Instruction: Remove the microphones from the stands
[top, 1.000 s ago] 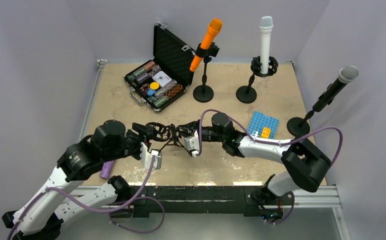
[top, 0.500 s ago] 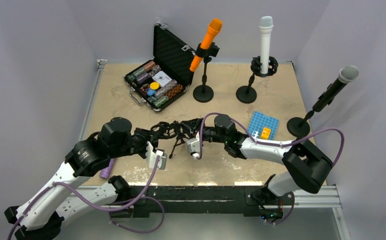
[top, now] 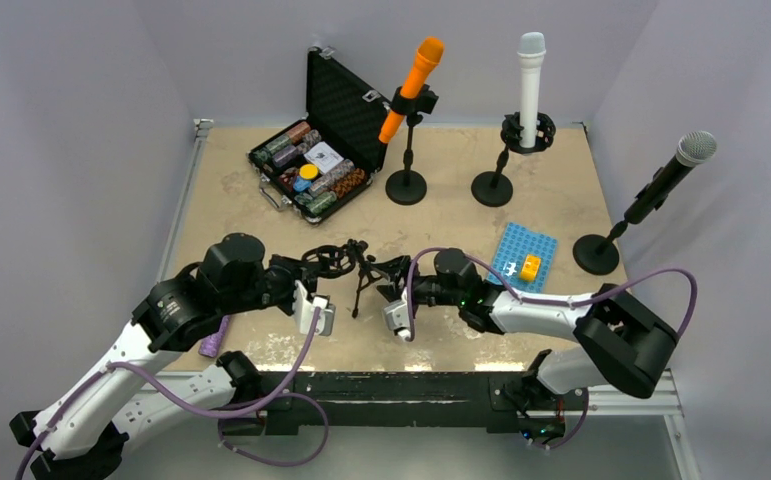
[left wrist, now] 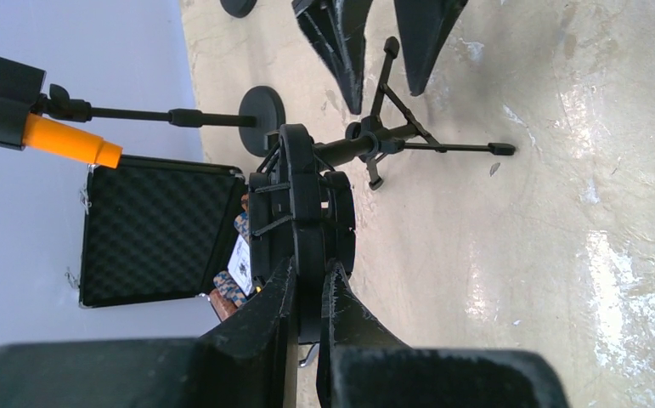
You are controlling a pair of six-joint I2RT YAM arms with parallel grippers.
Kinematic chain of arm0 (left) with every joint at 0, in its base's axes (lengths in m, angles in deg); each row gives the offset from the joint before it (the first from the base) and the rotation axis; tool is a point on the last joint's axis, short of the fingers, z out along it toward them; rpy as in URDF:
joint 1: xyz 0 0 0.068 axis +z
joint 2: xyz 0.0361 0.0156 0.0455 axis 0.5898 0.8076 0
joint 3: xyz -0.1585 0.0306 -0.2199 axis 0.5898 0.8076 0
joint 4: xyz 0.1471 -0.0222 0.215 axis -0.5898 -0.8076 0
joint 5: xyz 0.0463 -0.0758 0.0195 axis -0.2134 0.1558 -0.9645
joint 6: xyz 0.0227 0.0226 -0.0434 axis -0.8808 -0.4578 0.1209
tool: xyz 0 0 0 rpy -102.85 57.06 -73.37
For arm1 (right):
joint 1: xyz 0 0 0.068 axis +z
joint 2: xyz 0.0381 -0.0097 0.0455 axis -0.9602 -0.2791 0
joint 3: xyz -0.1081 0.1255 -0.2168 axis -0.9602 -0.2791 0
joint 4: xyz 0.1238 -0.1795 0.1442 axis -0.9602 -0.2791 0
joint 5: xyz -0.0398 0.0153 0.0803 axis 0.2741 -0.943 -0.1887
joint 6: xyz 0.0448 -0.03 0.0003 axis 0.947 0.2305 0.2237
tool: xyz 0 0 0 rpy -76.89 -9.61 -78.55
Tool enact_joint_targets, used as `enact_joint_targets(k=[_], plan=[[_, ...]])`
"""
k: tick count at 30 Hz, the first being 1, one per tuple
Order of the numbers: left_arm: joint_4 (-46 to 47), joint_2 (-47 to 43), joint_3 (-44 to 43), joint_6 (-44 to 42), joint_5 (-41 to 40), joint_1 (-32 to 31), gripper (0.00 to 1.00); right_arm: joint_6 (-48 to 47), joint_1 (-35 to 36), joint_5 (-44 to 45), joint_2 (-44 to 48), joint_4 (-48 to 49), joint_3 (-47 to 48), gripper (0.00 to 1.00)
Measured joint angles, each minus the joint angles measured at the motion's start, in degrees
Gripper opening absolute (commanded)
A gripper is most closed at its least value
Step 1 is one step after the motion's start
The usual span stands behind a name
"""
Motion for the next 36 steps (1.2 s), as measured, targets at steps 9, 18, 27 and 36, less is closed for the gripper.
enact_joint_targets(k=[9, 18, 27, 36], plan=[[0.0, 0.0, 0.0, -0.1, 0.0, 0.0, 0.0, 2.4, 0.0, 3.3, 0.4, -1.6, 1.2, 0.6], [0.0, 0.0, 0.0, -0.5, 0.0, 0.0, 0.0, 3.6, 0.0, 6.0, -2.2, 1.2, 5.9, 0.62], [0.0, -0.2, 0.0, -0.6, 0.0, 0.0, 0.0, 2.9, 0.0, 5.9, -2.5, 1.4, 6.0, 0.57], [0.0, -0.3, 0.0, -0.7, -0.2, 0.0, 0.0, 0.7, 0.0, 5.9, -2.4, 1.4, 6.0, 0.48]])
